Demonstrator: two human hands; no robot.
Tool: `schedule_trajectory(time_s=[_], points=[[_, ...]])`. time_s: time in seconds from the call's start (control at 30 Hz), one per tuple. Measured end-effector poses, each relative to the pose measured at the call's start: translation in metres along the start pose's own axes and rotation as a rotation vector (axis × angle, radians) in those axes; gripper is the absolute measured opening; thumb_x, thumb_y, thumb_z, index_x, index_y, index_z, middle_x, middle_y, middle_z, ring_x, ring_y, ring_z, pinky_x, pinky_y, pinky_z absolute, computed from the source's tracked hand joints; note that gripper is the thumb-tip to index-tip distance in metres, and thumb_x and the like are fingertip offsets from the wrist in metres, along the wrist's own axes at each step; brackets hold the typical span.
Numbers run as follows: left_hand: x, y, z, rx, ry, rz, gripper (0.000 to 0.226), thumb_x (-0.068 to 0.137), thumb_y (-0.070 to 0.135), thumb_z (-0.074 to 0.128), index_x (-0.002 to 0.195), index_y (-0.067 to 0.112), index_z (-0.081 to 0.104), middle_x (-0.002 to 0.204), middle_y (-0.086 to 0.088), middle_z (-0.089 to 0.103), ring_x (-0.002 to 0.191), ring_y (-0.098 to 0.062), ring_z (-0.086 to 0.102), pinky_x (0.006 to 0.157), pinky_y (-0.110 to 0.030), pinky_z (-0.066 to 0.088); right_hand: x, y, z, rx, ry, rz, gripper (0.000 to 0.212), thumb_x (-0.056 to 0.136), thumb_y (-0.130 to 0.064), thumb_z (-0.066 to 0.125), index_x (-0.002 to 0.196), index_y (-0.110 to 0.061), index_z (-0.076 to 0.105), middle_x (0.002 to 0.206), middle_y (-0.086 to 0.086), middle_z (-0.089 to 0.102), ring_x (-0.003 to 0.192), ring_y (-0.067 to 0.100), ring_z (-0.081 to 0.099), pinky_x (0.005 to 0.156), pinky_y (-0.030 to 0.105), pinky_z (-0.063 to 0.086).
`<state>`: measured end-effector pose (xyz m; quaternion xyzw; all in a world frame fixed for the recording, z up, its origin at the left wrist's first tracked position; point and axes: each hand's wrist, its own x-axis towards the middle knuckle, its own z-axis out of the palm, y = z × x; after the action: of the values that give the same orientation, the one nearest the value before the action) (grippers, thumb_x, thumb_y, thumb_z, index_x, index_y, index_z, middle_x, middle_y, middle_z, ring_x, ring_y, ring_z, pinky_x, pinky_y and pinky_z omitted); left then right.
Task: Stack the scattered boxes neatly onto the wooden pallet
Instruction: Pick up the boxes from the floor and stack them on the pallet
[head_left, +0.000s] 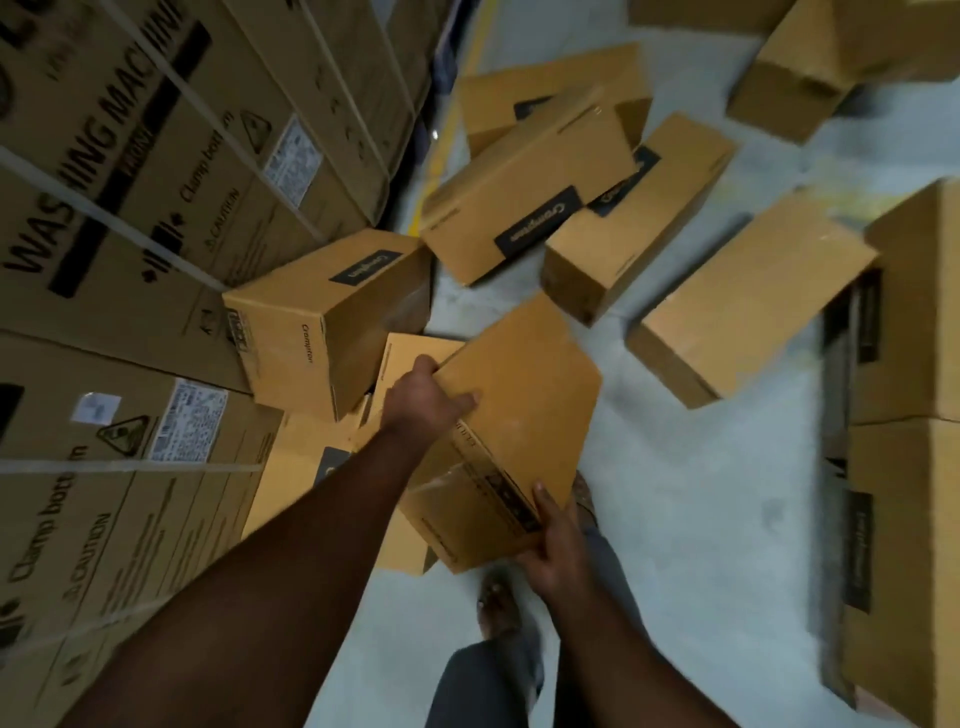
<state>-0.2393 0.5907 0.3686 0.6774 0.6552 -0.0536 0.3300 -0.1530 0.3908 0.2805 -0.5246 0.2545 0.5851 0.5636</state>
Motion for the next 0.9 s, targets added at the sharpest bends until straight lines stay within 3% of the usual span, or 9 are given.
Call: schedule_trajectory(time_s=[0.1, 0.13, 0.23, 0.37, 0.43, 0.5, 0.6, 0.73, 0.9], points=[[-0.076, -0.002, -0.006, -0.12, -0.005, -0.01, 0.065, 0.081, 0.055, 0.081, 0.121, 0.013, 0.051, 0.119, -0.014, 0.068, 0.108, -0.035, 0.066, 0.088, -0.044, 0.056, -0.074, -0.015, -0.037, -0.056, -0.002, -0.063, 0.037, 0.098, -0.014, 0.07, 0.114, -0.047, 0.069, 0.103, 0.001, 0.081, 0.09, 0.034, 0.078, 0.071, 0.055, 0.063], [-0.1, -0.005, -0.005, -0.158, -0.009, -0.022, 0.067, 0.081, 0.055, 0.082, 0.123, 0.013, 0.051, 0.119, -0.014, 0.068, 0.108, -0.035, 0.066, 0.088, -0.044, 0.056, -0.093, -0.018, -0.054, -0.087, 0.019, -0.067, 0.037, 0.096, -0.015, 0.074, 0.117, -0.046, 0.069, 0.101, 0.001, 0.081, 0.087, 0.033, 0.079, 0.068, 0.051, 0.063], [-0.171, -0.008, 0.005, -0.296, -0.017, -0.074, 0.066, 0.081, 0.052, 0.083, 0.123, 0.017, 0.048, 0.121, -0.013, 0.067, 0.107, -0.035, 0.065, 0.089, -0.044, 0.055, -0.148, -0.03, -0.107, -0.147, 0.0, -0.059, 0.065, 0.089, -0.021, 0.082, 0.146, -0.033, 0.055, 0.124, 0.008, 0.076, 0.107, 0.04, 0.074, 0.079, 0.056, 0.063], [-0.248, -0.001, 0.036, -0.433, -0.075, -0.092, 0.074, 0.079, 0.049, 0.086, 0.131, 0.015, 0.045, 0.126, -0.013, 0.061, 0.111, -0.035, 0.062, 0.094, -0.046, 0.054, -0.201, -0.06, -0.177, -0.265, -0.032, -0.126, 0.096, 0.071, -0.032, 0.093, 0.154, -0.042, 0.045, 0.141, 0.005, 0.066, 0.125, 0.036, 0.065, 0.083, 0.051, 0.061], [-0.286, 0.009, 0.064, -0.508, -0.055, -0.058, 0.065, 0.079, 0.045, 0.087, 0.123, 0.014, 0.05, 0.12, -0.011, 0.064, 0.105, -0.032, 0.064, 0.09, -0.046, 0.056, -0.216, -0.082, -0.219, -0.367, -0.052, -0.191, 0.106, 0.071, -0.038, 0.092, 0.16, -0.043, 0.034, 0.158, 0.002, 0.051, 0.142, 0.032, 0.05, 0.096, 0.045, 0.053], [-0.325, 0.017, 0.101, -0.587, -0.039, -0.041, 0.054, 0.079, 0.045, 0.087, 0.113, 0.018, 0.055, 0.109, -0.004, 0.067, 0.096, -0.026, 0.066, 0.084, -0.047, 0.059, -0.226, -0.104, -0.266, -0.44, -0.094, -0.244, 0.103, 0.081, -0.039, 0.087, 0.163, -0.041, 0.026, 0.166, -0.003, 0.037, 0.15, 0.028, 0.038, 0.108, 0.044, 0.038], [-0.393, 0.034, 0.165, -0.674, -0.026, -0.069, 0.063, 0.077, 0.055, 0.086, 0.118, 0.025, 0.049, 0.103, 0.004, 0.063, 0.092, -0.022, 0.065, 0.08, -0.049, 0.06, -0.249, -0.133, -0.346, -0.545, -0.127, -0.307, 0.097, 0.084, -0.037, 0.086, 0.162, -0.042, 0.028, 0.164, -0.005, 0.042, 0.148, 0.026, 0.041, 0.121, 0.045, 0.031], [-0.488, 0.071, 0.244, -0.705, -0.027, -0.041, 0.058, 0.083, 0.058, 0.079, 0.126, 0.024, 0.06, 0.112, -0.006, 0.071, 0.1, -0.029, 0.068, 0.088, -0.055, 0.06, -0.298, -0.172, -0.454, -0.617, -0.164, -0.417, 0.097, 0.084, -0.036, 0.087, 0.162, -0.043, 0.029, 0.163, -0.005, 0.043, 0.143, 0.021, 0.045, 0.122, 0.043, 0.036], [-0.6, 0.123, 0.303, -0.8, -0.059, 0.013, 0.049, 0.088, 0.05, 0.077, 0.126, 0.021, 0.066, 0.112, -0.001, 0.072, 0.101, -0.026, 0.067, 0.088, -0.051, 0.06, -0.366, -0.197, -0.571, -0.595, -0.129, -0.508, 0.099, 0.082, -0.038, 0.088, 0.161, -0.045, 0.029, 0.171, 0.0, 0.027, 0.154, 0.03, 0.029, 0.118, 0.043, 0.034]])
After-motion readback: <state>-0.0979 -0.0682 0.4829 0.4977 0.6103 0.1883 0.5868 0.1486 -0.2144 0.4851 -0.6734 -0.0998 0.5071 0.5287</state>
